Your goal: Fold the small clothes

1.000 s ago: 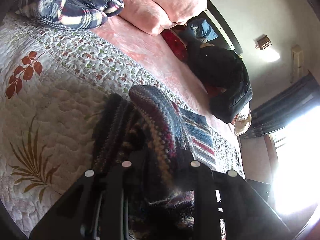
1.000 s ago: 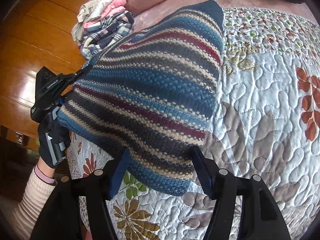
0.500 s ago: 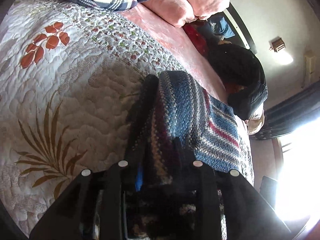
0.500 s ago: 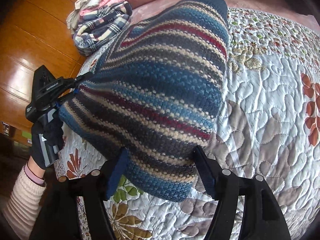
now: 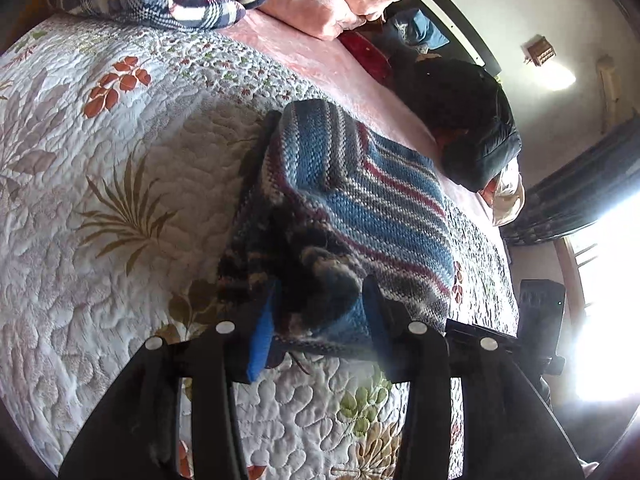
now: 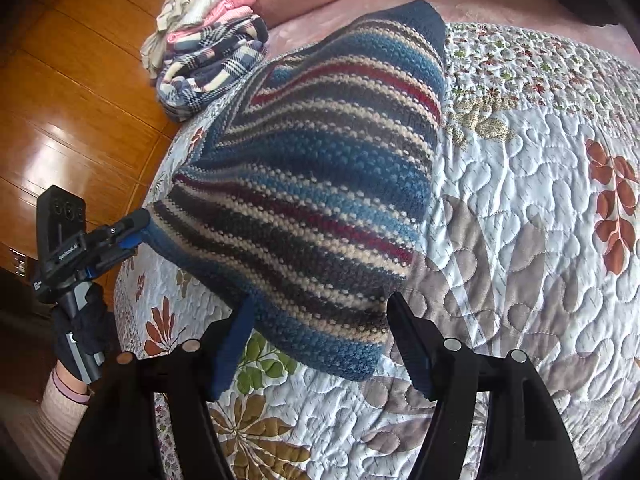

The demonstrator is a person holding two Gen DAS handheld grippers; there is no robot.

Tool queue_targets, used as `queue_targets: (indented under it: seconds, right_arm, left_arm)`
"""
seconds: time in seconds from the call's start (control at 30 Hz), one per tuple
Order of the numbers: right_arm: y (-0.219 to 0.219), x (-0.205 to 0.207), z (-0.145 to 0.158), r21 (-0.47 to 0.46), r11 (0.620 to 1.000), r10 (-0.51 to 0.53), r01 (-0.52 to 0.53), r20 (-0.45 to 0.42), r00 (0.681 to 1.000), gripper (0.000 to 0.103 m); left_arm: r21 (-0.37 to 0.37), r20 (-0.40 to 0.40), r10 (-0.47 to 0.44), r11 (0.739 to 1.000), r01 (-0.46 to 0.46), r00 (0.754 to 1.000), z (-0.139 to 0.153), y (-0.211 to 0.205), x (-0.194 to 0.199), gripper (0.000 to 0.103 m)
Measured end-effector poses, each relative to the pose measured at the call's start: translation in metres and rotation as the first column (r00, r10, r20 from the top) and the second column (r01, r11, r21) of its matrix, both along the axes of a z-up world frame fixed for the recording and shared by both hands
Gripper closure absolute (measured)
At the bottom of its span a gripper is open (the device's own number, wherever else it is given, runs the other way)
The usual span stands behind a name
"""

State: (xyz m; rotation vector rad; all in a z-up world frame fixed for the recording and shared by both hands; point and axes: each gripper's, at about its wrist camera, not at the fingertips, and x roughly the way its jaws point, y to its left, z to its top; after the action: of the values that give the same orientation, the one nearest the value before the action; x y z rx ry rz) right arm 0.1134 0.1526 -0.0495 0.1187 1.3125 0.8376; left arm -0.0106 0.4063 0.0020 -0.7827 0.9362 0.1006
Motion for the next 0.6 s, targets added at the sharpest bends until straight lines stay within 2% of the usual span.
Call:
queue_targets:
  seconds: [0.07, 0.13, 0.17, 0.33, 0.43, 0.57, 0.6]
  right_arm:
    - [0.003, 0.000, -0.002, -0.006, 1.000, -0.001, 0.001, -0.004, 1.000, 0.033]
    - [0.003, 0.001, -0.003, -0.009, 1.000, -0.004, 0.003, -0.004, 1.000, 0.033]
    - [0.002, 0.001, -0.003, -0.007, 1.000, -0.007, 0.007, -0.007, 1.000, 0.034]
    - [0.000, 0.000, -0.004, 0.005, 1.000, -0.008, 0.008, -0.018, 1.000, 0.034]
    - [0.000, -0.001, -0.009, 0.001, 1.000, -0.006, 0.006, -0.031, 0.999, 0.034]
    - [0.000, -0.003, -0.018, -0.020, 1.000, -0.014, 0.013, -0.053, 0.998, 0.034]
    - [-0.001, -0.003, -0.021, -0.013, 1.000, -0.013, 0.012, -0.063, 0.998, 0.039]
  left_arm:
    - [0.013, -0.019, 0.005, 1.000, -0.004, 1.000, -0.003, -0.001, 0.002, 0.068]
    - [0.010, -0.027, -0.003, 1.000, 0.003, 1.000, -0.006, 0.000, 0.004, 0.086]
    - [0.009, -0.023, -0.001, 1.000, 0.001, 1.000, -0.005, 0.000, 0.003, 0.090]
    - [-0.005, -0.002, 0.030, 1.000, -0.030, 1.000, -0.001, 0.012, -0.014, 0.093]
    - [-0.004, -0.014, 0.031, 1.000, -0.031, 0.999, -0.009, 0.016, -0.024, 0.093]
    - [0.044, -0.061, 0.008, 0.999, -0.005, 0.998, -0.027, 0.010, -0.021, 0.093]
    - [0.059, -0.068, 0.004, 0.998, 0.000, 0.998, -0.030, 0.009, -0.019, 0.093]
